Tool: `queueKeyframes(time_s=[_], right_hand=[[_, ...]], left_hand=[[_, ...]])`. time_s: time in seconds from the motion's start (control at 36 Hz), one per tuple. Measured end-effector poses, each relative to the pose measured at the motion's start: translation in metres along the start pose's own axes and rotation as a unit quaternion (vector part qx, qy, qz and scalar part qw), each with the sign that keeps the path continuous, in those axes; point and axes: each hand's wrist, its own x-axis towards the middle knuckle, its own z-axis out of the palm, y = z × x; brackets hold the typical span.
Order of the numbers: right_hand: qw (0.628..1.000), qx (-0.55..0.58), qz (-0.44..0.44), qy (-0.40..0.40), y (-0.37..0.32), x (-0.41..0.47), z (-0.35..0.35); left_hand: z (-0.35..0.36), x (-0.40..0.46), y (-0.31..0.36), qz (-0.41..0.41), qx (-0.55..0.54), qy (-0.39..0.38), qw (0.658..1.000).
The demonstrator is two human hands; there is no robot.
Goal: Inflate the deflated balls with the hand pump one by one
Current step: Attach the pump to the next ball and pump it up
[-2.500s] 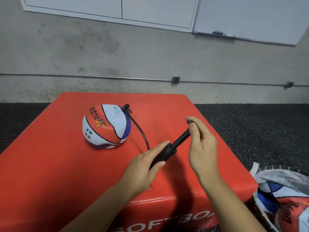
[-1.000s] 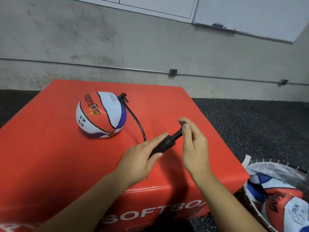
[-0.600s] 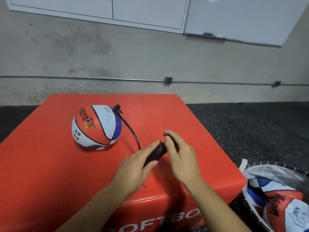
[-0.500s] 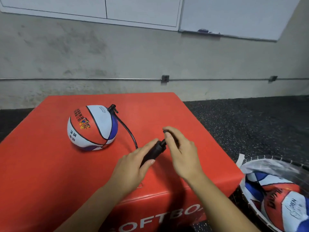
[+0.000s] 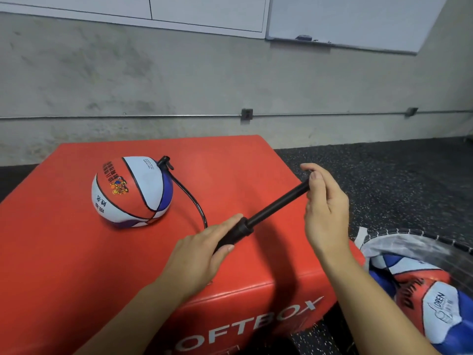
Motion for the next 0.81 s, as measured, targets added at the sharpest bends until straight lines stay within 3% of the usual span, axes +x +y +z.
queueKeyframes(time_s=[0.5, 0.81], right_hand=[[0.985, -0.102, -0.003, -0.136, 0.013, -0.056, 0.063], [0.985, -0.096, 0.012, -0.143, 0.013, -0.06, 0.06]], left_hand=[[0.001, -0.001, -0.01, 0.005, -0.031, 0.02, 0.999], [0.002, 0.002, -0.006, 0.001, -0.013, 0.021, 1.0]])
